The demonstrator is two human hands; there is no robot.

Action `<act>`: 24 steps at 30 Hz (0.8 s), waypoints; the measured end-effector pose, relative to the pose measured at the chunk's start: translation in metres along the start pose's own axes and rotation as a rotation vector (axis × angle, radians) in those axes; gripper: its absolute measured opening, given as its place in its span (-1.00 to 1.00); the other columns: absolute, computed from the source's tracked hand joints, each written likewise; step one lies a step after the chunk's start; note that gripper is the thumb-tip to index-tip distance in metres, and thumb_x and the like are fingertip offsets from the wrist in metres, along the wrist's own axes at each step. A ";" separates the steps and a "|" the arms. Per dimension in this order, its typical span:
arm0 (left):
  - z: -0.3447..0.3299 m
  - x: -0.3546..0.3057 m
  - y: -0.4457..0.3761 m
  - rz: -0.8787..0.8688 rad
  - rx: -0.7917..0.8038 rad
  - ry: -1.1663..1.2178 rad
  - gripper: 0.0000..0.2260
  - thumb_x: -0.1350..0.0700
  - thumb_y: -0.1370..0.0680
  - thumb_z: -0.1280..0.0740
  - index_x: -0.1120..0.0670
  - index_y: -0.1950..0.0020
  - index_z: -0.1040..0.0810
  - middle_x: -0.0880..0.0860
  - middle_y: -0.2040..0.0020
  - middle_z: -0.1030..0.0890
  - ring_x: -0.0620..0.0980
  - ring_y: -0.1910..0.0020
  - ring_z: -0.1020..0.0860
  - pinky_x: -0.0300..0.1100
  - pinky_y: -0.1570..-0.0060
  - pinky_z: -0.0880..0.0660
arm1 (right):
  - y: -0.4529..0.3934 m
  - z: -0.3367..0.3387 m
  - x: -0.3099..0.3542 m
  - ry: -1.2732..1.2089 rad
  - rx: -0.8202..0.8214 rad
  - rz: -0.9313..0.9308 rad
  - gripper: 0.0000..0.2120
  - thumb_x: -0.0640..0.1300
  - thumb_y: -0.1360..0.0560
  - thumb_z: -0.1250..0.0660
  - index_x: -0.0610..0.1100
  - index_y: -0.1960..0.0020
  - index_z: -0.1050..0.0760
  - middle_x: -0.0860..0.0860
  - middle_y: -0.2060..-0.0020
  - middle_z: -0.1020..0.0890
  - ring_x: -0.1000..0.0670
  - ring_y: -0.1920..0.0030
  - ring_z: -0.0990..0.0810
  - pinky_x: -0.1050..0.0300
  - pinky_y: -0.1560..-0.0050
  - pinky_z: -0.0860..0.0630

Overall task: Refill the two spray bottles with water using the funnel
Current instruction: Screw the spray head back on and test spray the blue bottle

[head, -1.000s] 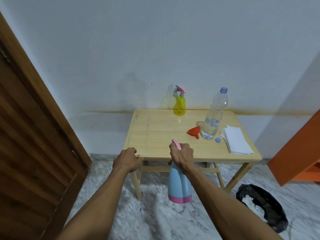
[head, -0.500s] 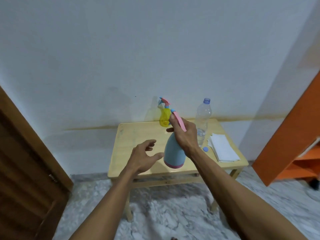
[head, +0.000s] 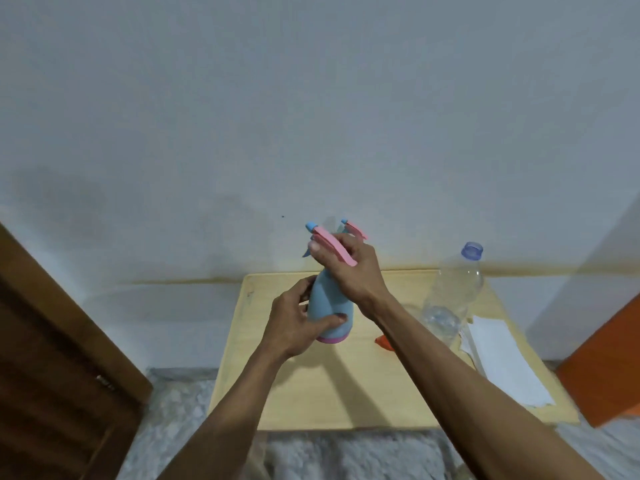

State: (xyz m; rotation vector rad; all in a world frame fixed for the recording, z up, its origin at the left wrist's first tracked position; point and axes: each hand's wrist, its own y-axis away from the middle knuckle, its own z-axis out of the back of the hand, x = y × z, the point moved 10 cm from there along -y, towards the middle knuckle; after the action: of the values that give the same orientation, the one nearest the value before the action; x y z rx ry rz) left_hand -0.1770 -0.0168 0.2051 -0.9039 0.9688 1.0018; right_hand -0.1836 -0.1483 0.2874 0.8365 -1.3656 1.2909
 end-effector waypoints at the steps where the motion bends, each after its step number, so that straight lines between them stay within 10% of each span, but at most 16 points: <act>1: 0.004 0.006 -0.013 0.008 -0.043 -0.006 -0.38 -0.03 -0.24 -0.64 -0.05 -0.25 -0.55 -0.18 -0.13 -0.65 -0.19 -0.13 -0.59 -0.16 -0.07 -0.61 | -0.014 -0.001 -0.009 0.018 0.004 -0.011 -0.83 -0.01 -0.50 -0.51 -0.06 -0.04 -0.67 0.24 0.21 -0.68 0.26 0.18 -0.61 0.38 0.15 -0.49; 9: 0.017 0.066 -0.089 0.099 -0.274 -0.061 -0.48 -0.12 -0.22 -0.62 -0.27 -0.11 -0.52 -0.25 0.01 -0.64 -0.25 0.00 -0.60 -0.14 0.04 -0.63 | -0.105 -0.021 -0.083 0.257 0.086 0.016 -0.80 -0.10 -0.41 -0.58 -0.07 0.03 -0.63 0.10 0.18 -0.66 0.10 0.16 -0.57 0.25 0.09 -0.49; 13: 0.023 0.097 -0.124 0.096 -0.261 -0.148 -0.30 -0.41 -0.24 -0.49 -0.07 -0.25 -0.50 -0.14 -0.07 -0.61 -0.15 -0.05 -0.61 -0.17 0.02 -0.64 | -0.142 -0.038 -0.120 0.306 0.084 -0.026 -0.78 -0.08 -0.41 -0.56 -0.07 -0.02 -0.64 0.09 0.13 -0.68 0.00 0.08 -0.62 0.07 0.03 -0.56; 24: 0.033 0.210 -0.213 0.246 -0.212 -0.106 -0.36 -0.15 -0.28 -0.56 -0.04 -0.32 -0.53 -0.07 -0.15 -0.66 -0.10 -0.12 -0.63 -0.01 -0.05 -0.63 | -0.213 -0.068 -0.218 0.240 0.012 -0.145 -0.75 -0.21 -0.37 -0.60 -0.09 -0.02 -0.66 0.12 0.19 -0.68 0.12 0.17 -0.62 0.02 0.06 -0.66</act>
State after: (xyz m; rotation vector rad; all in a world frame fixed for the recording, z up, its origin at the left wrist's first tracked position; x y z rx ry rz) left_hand 0.0814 0.0076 0.0516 -0.9102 0.9100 1.3679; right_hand 0.0826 -0.1552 0.1241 0.7476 -1.0891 1.2441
